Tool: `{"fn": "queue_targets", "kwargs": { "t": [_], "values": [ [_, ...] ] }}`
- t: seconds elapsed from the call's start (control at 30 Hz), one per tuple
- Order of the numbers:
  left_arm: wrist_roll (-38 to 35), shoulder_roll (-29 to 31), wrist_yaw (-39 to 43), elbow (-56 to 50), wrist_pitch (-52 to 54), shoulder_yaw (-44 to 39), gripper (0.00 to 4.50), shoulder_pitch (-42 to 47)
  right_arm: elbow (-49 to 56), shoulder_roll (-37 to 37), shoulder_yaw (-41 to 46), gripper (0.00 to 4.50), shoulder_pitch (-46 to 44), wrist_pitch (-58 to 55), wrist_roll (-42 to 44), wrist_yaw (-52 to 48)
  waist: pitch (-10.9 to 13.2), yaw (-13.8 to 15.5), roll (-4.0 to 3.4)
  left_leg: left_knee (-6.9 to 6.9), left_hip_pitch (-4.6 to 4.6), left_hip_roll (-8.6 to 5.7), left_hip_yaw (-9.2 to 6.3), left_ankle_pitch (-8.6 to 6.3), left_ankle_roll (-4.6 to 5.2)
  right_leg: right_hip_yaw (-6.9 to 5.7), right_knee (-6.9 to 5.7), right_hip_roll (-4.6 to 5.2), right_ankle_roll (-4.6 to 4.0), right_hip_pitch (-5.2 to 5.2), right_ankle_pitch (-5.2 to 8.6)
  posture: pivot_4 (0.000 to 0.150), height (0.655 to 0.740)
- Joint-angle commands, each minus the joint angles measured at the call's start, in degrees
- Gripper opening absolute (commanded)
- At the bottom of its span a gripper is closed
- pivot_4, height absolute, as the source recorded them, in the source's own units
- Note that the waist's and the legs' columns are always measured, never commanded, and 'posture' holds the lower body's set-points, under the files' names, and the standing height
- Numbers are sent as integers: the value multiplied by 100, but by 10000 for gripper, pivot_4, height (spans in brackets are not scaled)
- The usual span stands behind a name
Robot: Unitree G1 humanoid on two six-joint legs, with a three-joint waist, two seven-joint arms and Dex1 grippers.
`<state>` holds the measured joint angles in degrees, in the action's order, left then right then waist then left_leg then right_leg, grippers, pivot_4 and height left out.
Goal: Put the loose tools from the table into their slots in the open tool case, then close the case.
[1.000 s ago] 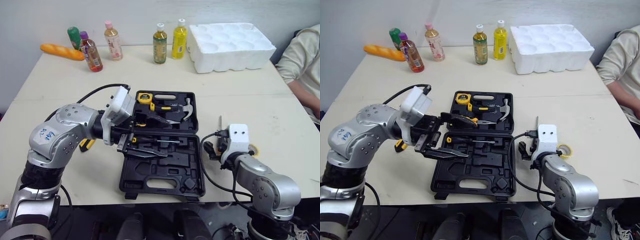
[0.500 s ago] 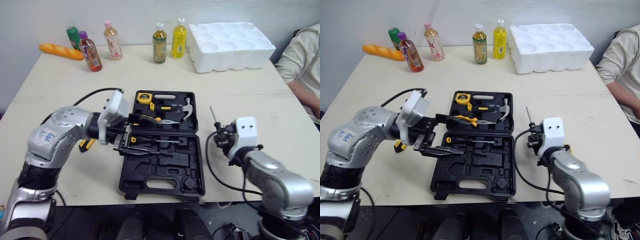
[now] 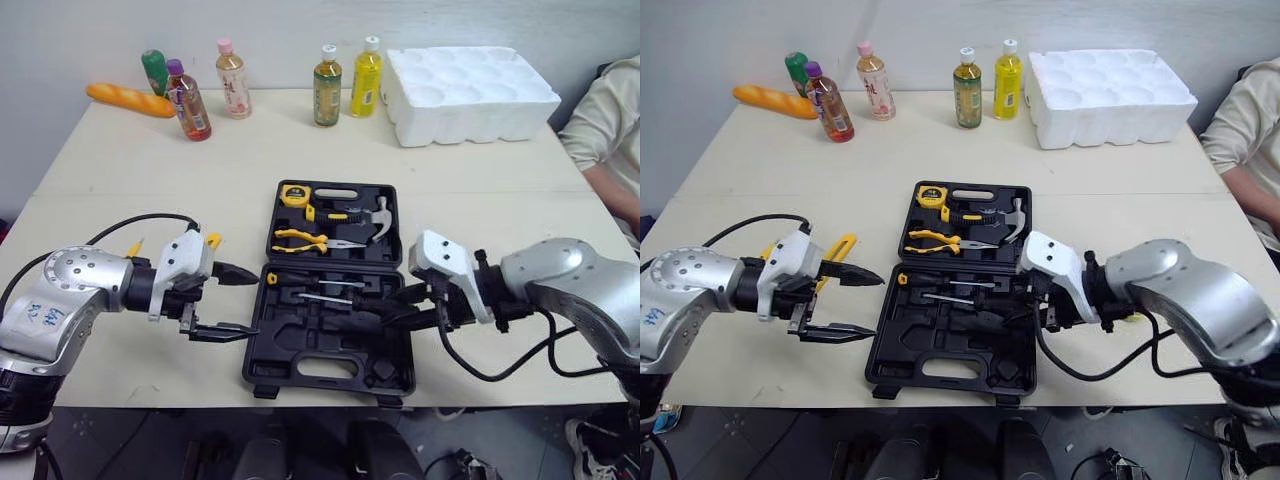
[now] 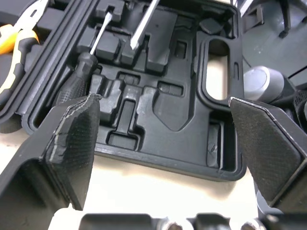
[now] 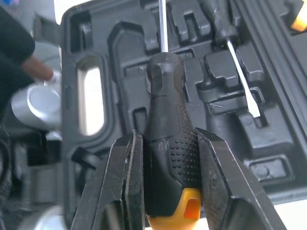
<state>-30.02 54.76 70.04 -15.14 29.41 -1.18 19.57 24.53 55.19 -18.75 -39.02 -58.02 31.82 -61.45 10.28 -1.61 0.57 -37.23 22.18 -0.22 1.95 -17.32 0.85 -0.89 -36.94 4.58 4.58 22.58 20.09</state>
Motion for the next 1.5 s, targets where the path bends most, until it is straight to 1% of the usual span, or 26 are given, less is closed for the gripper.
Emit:
{"fn": "queue_targets", "kwargs": {
  "t": [0.03, 0.23, 0.67, 0.73, 0.77, 0.87, 0.9, 1.1, 1.2, 1.23, 1.3, 1.33, 1.43, 1.5],
  "values": [
    [71, -41, -49, -138, -120, -18, 45000, -15, -440, -122, -461, 10646, -299, 442, -522, -276, 0, 0, 0, 0, 1, 0, -1, 4, -7, -1, 0, 0, 0, 1, 0, 1500, 7400],
    [124, -109, -50, -92, -165, -14, 45000, 10, -1016, -502, -641, 10646, -606, 561, -862, -366, 0, -12, 0, -3, 4, 0, 1, 13, -22, -1, -5, 0, 0, 6, 0, 1500, 7400],
    [221, -294, -42, 47, -205, 134, 45000, 280, -1225, -842, -808, 10646, -640, 694, -1370, -433, 0, 0, 0, -9, 6, 0, 0, 15, -27, -4, -13, -1, 0, 6, 0, 1500, 7400],
    [209, -322, -47, 22, -184, 142, 45000, 309, -1191, -848, -729, 20882, -659, 735, -1403, -424, 0, -3, 0, -10, 6, 0, 1, 15, -27, -4, -13, -1, 0, 6, 0, 1500, 7400],
    [184, -336, -53, -12, -160, 139, 45000, 317, -1132, -820, -658, 24868, -677, 748, -1386, -436, 0, -2, 0, -11, 6, 0, 1, 15, -27, -4, -14, -1, 0, 6, 0, 1500, 7400],
    [73, -416, -87, -155, -48, 134, 45000, 325, -975, -839, -278, 40786, -714, 701, -1149, -462, 0, 0, 0, -12, 6, 0, 1, 15, -28, -4, -16, -1, 1, 6, 0, 1500, 7400],
    [68, -436, -88, -195, -34, 136, 45000, 321, -948, -905, -130, 44365, -655, 821, -1060, -460, 0, 0, 0, -12, 7, 0, 1, 15, -28, -4, -16, -1, 1, 6, 0, 1500, 7400],
    [119, -567, -110, -175, -47, 177, 45000, 389, -1139, -1704, 625, 44365, -87, 1761, -756, -152, -2, 3, 3, -12, 6, 1, 0, 16, -31, -7, -28, -4, 1, 4, -1, 1500, 7400],
    [137, -619, -106, -155, -55, 222, 45000, 435, -1395, -2088, 735, 36195, 356, 2405, -781, -129, -4, 3, 7, -17, 7, 0, 0, 16, -30, -7, -46, -3, 1, 3, -1, 1500, 7400],
    [144, -634, -105, -143, -50, 232, 45000, 458, -1451, -2149, 700, 31580, 469, 2589, -856, -142, -4, 4, 7, -21, 8, -1, 2, 16, -30, -6, -48, -3, 2, 3, -1, 1500, 7400],
    [154, -751, -167, -60, -25, 276, 45000, 558, -1621, -2266, 580, 19856, 708, 3023, -1029, -189, -4, 6, 7, -23, 8, -1, 2, 15, -29, -6, -48, -3, 3, 2, -1, 1500, 7400],
    [170, -800, -194, -35, -19, 307, 45000, 595, -1707, -2315, 531, 16148, 792, 3188, -1096, -204, -4, 7, 7, -26, 9, -2, 2, 15, -29, -6, -50, -3, 3, 3, -2, 1500, 7400],
    [264, -870, -173, -14, -84, 425, 45000, 623, -1963, -2454, 395, 1199, 955, 3455, -1287, -162, -4, -1, 7, -31, 9, -2, 1, 15, -28, -6, -52, -4, 3, 1, -2, 1500, 7400],
    [275, -871, -151, 28, -96, 429, 45000, 647, -2043, -2476, 379, 510, 979, 3475, -1312, -177, -4, -19, 7, -31, 8, -1, 3, 15, -29, -5, -55, -6, 3, 2, -2, 1500, 7400]
  ]
}}
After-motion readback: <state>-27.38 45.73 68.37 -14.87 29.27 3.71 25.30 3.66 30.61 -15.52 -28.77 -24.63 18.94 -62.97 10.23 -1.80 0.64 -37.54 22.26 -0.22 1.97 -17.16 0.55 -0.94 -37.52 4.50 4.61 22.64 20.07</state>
